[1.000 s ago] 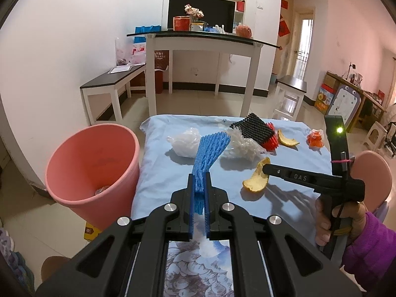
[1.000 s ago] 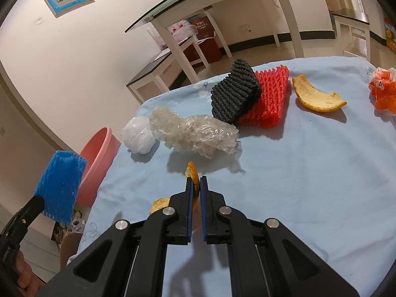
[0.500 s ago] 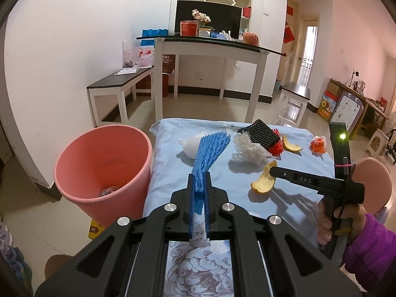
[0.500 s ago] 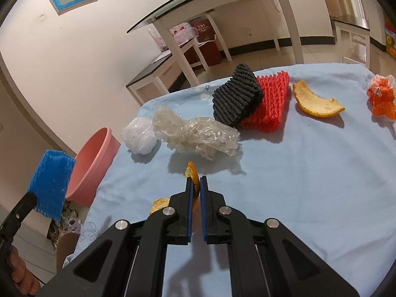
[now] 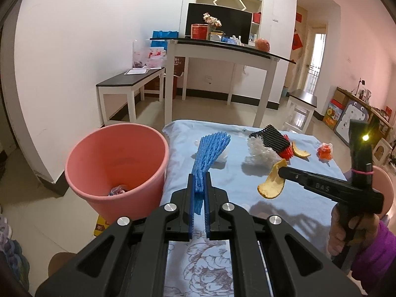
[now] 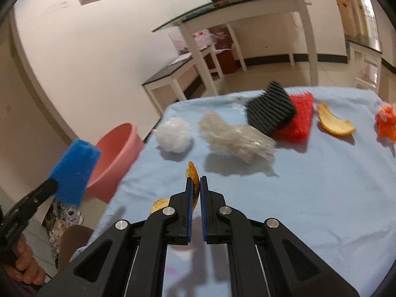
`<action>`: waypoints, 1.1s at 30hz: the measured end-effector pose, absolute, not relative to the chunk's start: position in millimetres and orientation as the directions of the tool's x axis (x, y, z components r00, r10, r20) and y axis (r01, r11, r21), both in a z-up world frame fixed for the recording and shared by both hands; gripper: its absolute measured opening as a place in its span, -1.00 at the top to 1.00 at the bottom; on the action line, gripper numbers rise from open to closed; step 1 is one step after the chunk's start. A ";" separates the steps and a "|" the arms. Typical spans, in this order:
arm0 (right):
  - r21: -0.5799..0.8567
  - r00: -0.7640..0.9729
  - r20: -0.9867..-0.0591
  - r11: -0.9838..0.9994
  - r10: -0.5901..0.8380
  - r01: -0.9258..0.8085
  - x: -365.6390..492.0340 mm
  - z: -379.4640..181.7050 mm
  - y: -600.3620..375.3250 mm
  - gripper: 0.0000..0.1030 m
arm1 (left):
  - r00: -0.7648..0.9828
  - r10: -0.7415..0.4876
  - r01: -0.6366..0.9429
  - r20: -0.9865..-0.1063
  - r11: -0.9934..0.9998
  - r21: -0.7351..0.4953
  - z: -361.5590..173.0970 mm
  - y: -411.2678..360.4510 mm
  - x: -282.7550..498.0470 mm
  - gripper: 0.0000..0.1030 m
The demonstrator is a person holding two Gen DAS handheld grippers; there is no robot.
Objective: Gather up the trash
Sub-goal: 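Lift the blue foam net with the left tool while the right tool holds the orange peel, then carry both items over the pink bucket and open both tools to drop them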
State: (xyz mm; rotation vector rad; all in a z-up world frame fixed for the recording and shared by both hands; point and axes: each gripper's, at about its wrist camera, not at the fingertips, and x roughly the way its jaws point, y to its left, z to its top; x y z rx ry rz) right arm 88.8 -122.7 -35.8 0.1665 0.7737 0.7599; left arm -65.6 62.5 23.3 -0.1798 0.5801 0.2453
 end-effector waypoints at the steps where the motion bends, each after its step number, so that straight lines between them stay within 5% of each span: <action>1: 0.393 0.469 -0.561 0.718 0.682 -0.574 84.8 -30.2 -118.0 0.90 | 0.809 0.182 -0.283 -0.559 0.954 -0.100 22.8 64.8 -66.8 0.88; 15: 0.269 0.500 -0.454 0.649 0.737 -0.712 48.4 32.5 -34.4 0.90 | 0.804 0.278 -0.416 -0.525 0.895 -0.163 25.6 127.3 -86.4 0.88; 33: 0.194 0.489 -0.515 0.652 0.703 -0.733 66.2 14.7 87.6 0.89 | 0.725 0.362 -0.542 -0.586 0.825 -0.161 3.1 192.3 -76.8 0.88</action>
